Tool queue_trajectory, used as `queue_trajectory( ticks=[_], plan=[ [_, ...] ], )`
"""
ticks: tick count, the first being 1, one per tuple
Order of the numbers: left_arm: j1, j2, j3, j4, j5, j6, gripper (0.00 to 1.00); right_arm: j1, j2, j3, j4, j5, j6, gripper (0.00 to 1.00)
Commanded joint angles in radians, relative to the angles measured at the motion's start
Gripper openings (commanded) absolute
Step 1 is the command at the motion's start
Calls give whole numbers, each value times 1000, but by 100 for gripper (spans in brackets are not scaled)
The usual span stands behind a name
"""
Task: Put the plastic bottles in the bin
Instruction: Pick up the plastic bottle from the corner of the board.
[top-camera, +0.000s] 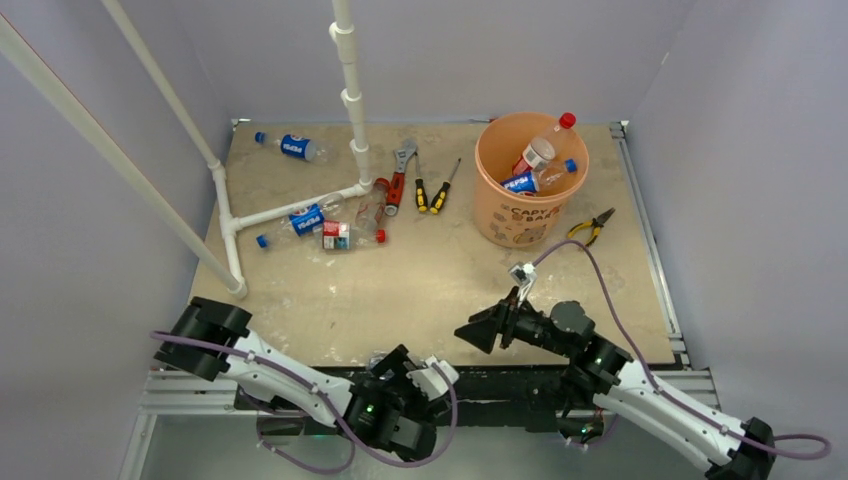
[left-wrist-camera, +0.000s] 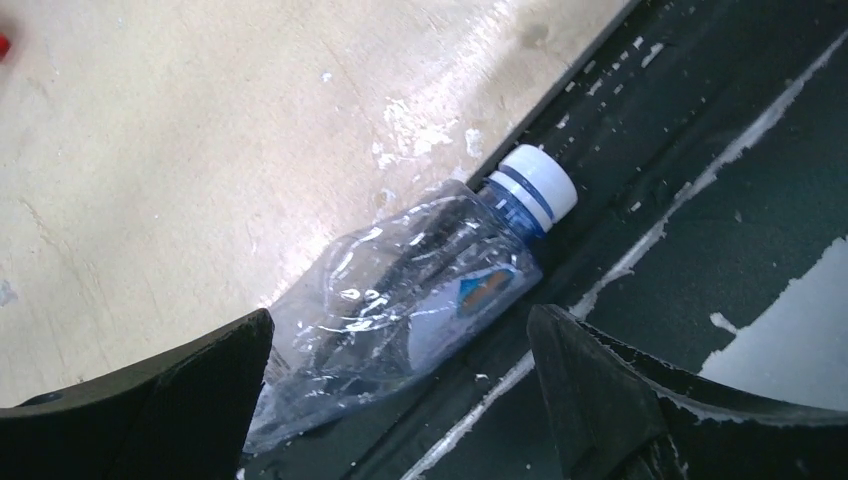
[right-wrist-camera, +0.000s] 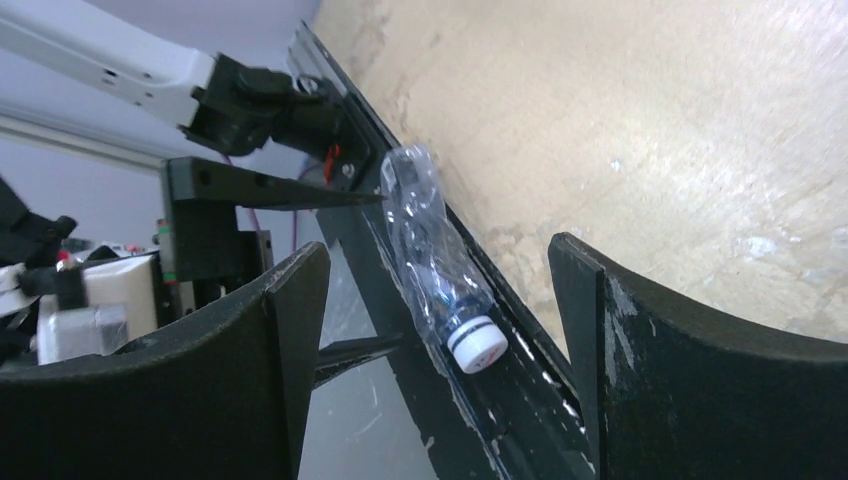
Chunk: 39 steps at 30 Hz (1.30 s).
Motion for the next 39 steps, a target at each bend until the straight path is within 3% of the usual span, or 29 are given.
queue_trajectory(
  ticks=[1,5,13,27,35,39],
  plan=[
    [77,-84,-31,50,-23,49,99,7,-126,41,-93,68,7,83],
    [186,-95,-61,98,115,72,99,7,-163,54,-141,82,7,83],
    [248,5,-75,199,267,130,93,7,-147,62,-128,91,6,83],
    [434,56,-30,317,250,225,85,7,-202,101,-216,129,-3,83],
    [464,130,63,308,198,267,99,7,-254,141,-294,169,-11,83],
    [481,124,40,330,232,285,99,7,-277,153,-328,183,-21,84]
  ],
)
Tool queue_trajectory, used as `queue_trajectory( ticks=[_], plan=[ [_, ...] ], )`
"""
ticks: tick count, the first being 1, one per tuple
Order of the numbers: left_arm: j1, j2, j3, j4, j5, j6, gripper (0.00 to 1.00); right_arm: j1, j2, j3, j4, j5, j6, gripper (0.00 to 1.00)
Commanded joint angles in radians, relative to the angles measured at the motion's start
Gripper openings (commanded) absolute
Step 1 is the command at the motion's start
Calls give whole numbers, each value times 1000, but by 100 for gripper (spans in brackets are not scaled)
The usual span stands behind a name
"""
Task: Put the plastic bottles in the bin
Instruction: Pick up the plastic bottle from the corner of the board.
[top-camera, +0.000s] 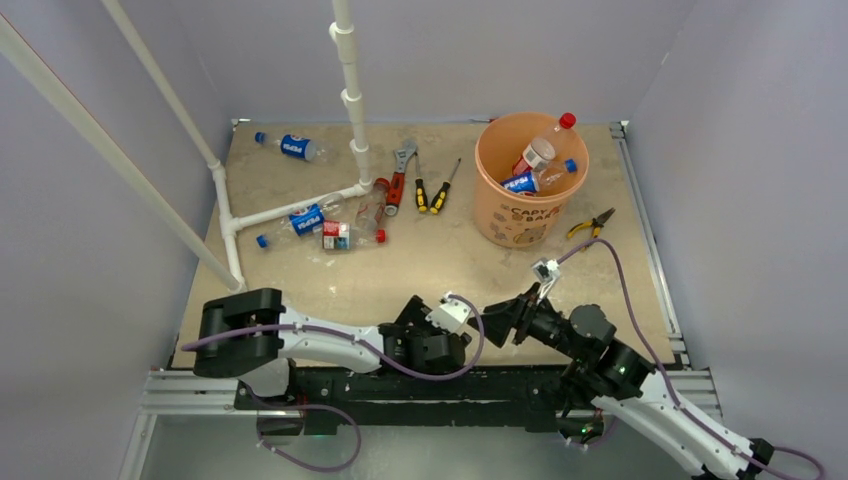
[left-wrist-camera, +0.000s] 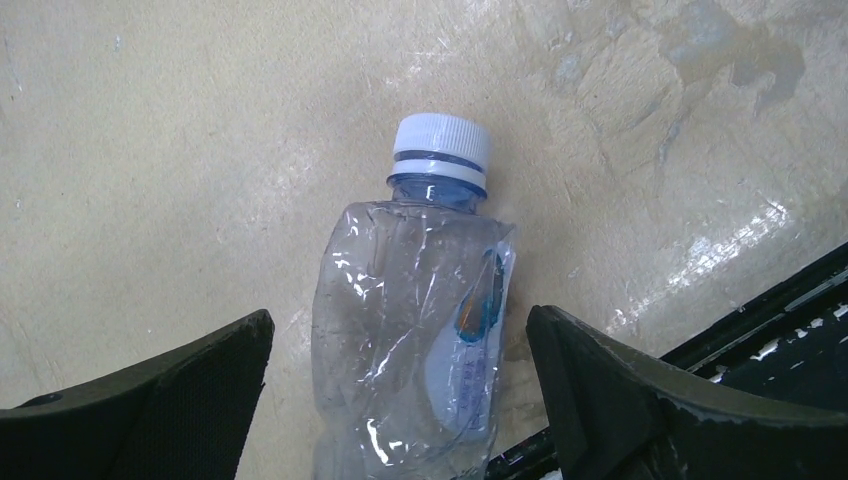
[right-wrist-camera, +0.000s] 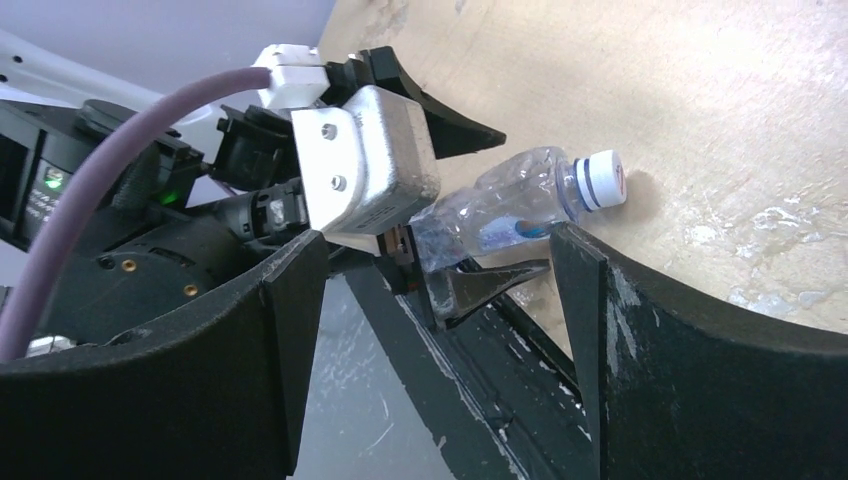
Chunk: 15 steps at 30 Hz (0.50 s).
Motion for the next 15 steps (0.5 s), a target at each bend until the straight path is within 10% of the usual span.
queue_trajectory(
  ticks=[1,15],
  plan=[
    [19,-17,5,38,31,34,98,8,-34,49,-39,36,-16,84],
    [22,-202,-183,159,99,-74,54,7,5,31,4,65,33,91]
  ],
)
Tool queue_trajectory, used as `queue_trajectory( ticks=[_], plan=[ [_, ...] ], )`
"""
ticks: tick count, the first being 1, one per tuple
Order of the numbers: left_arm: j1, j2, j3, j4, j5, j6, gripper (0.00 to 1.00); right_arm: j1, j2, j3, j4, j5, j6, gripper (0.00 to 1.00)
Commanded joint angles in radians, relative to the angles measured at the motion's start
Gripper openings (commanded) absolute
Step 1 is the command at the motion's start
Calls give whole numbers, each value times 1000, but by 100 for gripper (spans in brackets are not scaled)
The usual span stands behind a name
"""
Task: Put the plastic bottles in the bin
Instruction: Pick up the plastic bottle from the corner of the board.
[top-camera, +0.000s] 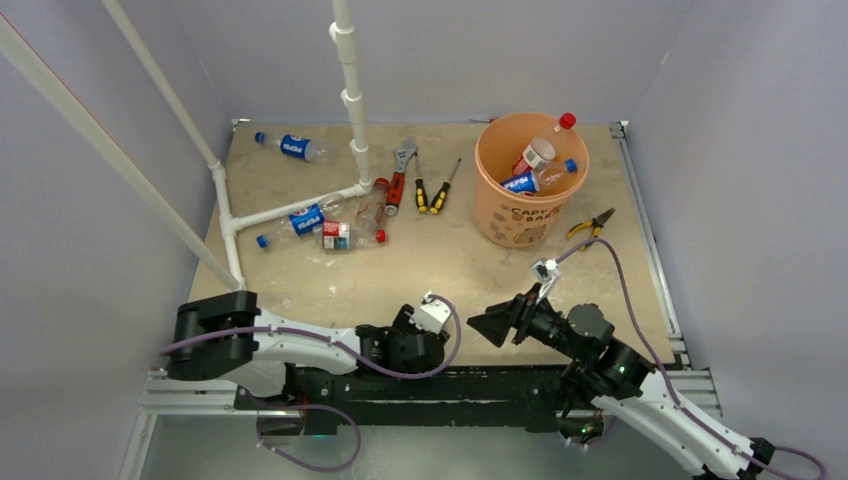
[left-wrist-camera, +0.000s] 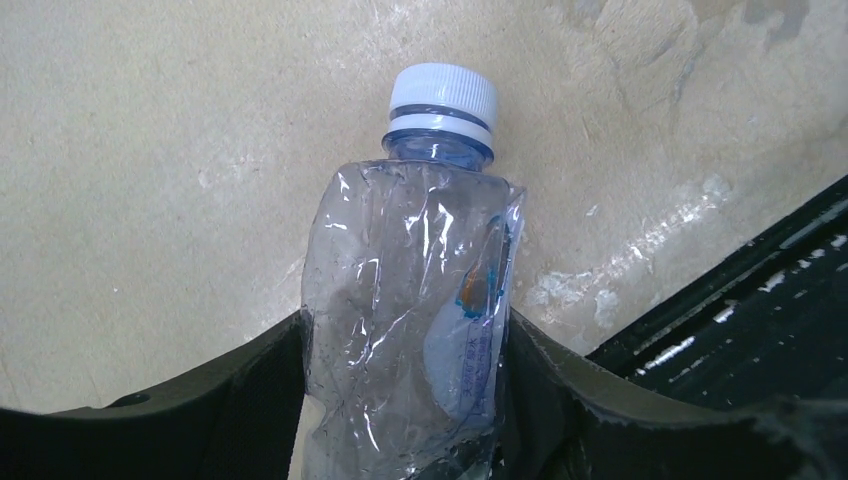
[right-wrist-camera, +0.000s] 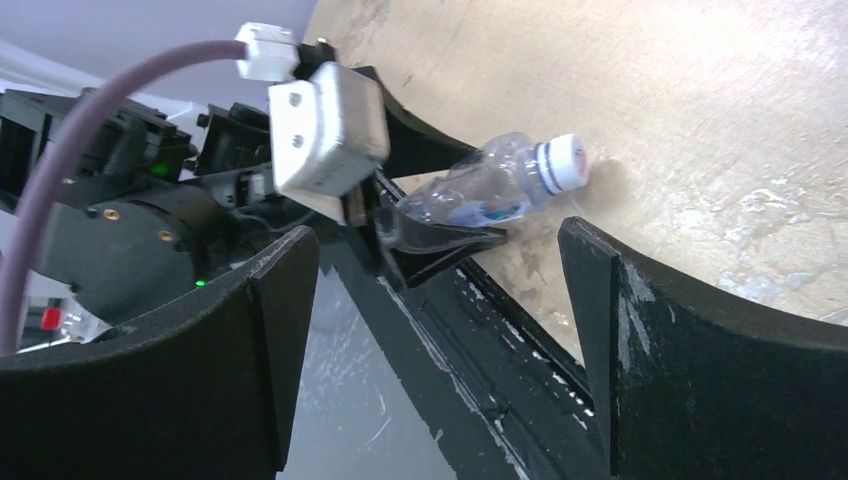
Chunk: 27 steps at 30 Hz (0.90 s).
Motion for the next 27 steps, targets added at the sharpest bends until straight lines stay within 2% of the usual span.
queue_trajectory(
  ticks=[1,3,7,10,13,17,21,23,27],
  plan=[
    [2,-137,-67,88,3,-42,53,7,6,13,42,57,44,95],
    [2,-213,-108,129,-6,-40,49,7,-5,6,44,72,84,99],
    [2,-382,-192,229,-16,-6,46,7,-29,3,32,54,167,99],
    [2,-483,-234,294,-3,29,46,7,-49,-1,58,52,183,99],
    [2,-553,-258,345,23,63,46,7,-63,-9,130,15,131,99],
    [2,-588,-272,434,116,129,45,7,-2,-11,283,-100,85,98],
    [2,-579,-272,510,219,171,45,7,137,20,417,-180,51,94],
    [2,-572,-274,545,270,179,44,7,199,51,437,-180,24,92],
    [2,-571,-279,580,312,183,42,7,206,92,455,-127,-2,91]
  ],
)
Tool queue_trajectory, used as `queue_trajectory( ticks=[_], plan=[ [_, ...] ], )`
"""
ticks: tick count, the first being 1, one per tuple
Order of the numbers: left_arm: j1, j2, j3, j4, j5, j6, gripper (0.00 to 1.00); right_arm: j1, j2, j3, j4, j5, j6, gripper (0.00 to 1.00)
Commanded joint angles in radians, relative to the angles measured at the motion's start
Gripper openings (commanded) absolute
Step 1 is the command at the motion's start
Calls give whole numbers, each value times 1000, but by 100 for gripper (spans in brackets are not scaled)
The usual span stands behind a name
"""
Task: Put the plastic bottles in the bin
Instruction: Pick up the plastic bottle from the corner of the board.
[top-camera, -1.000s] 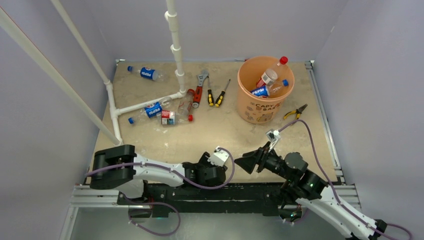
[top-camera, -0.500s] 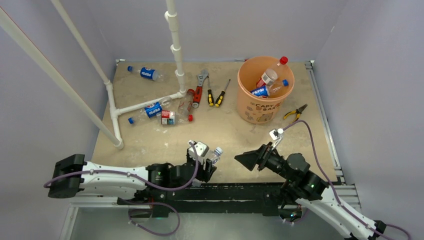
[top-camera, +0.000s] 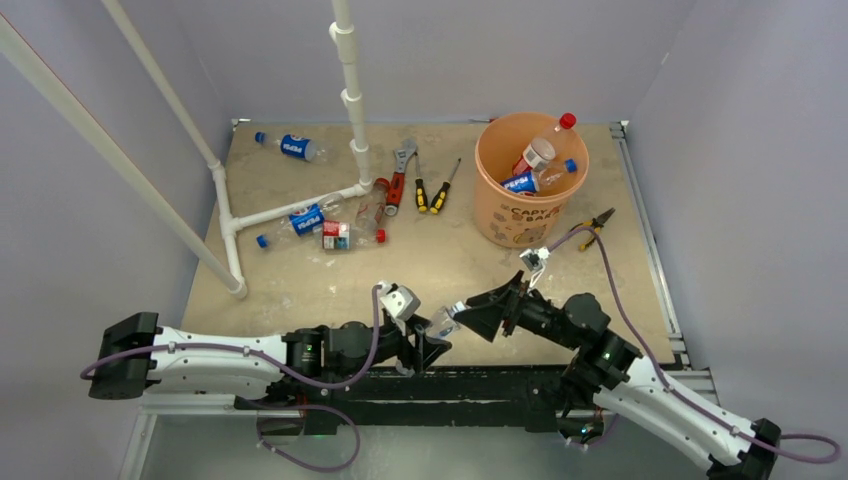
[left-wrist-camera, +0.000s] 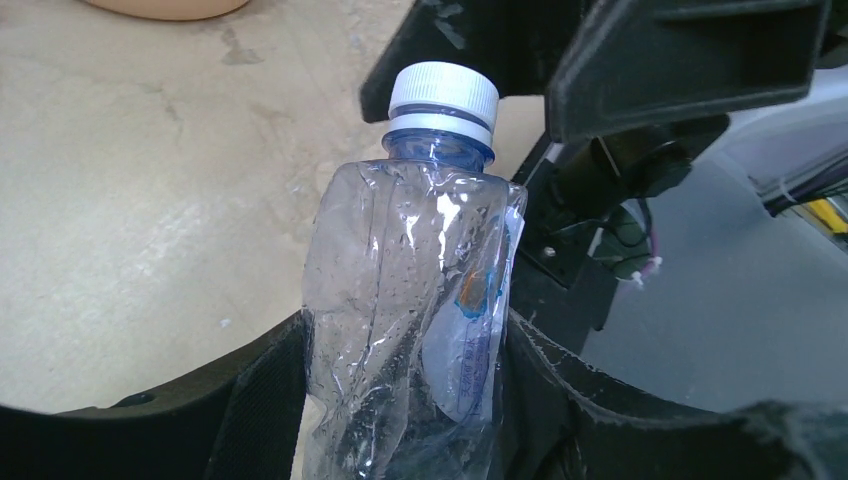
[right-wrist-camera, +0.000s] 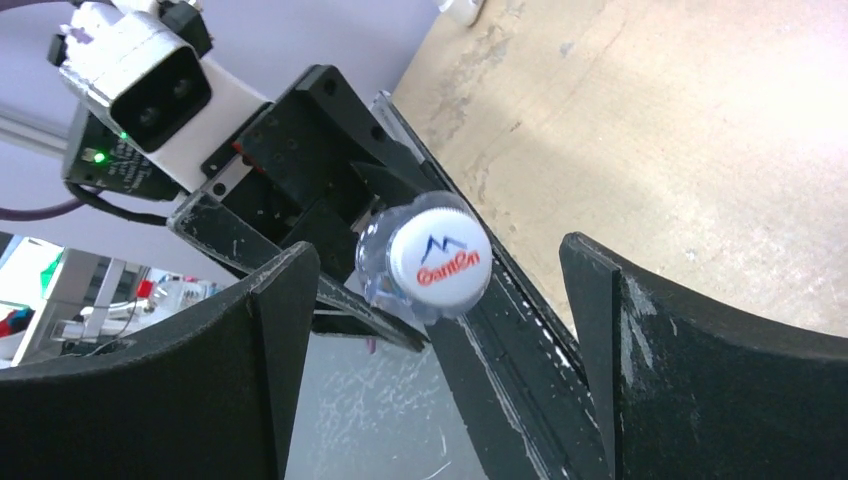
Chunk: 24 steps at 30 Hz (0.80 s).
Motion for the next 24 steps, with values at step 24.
queue_trajectory(
  ticks=[24],
  plan=[
    [1,-33,-38,168,79,36,40,5,-14,25,32,41,-15,77]
  ],
)
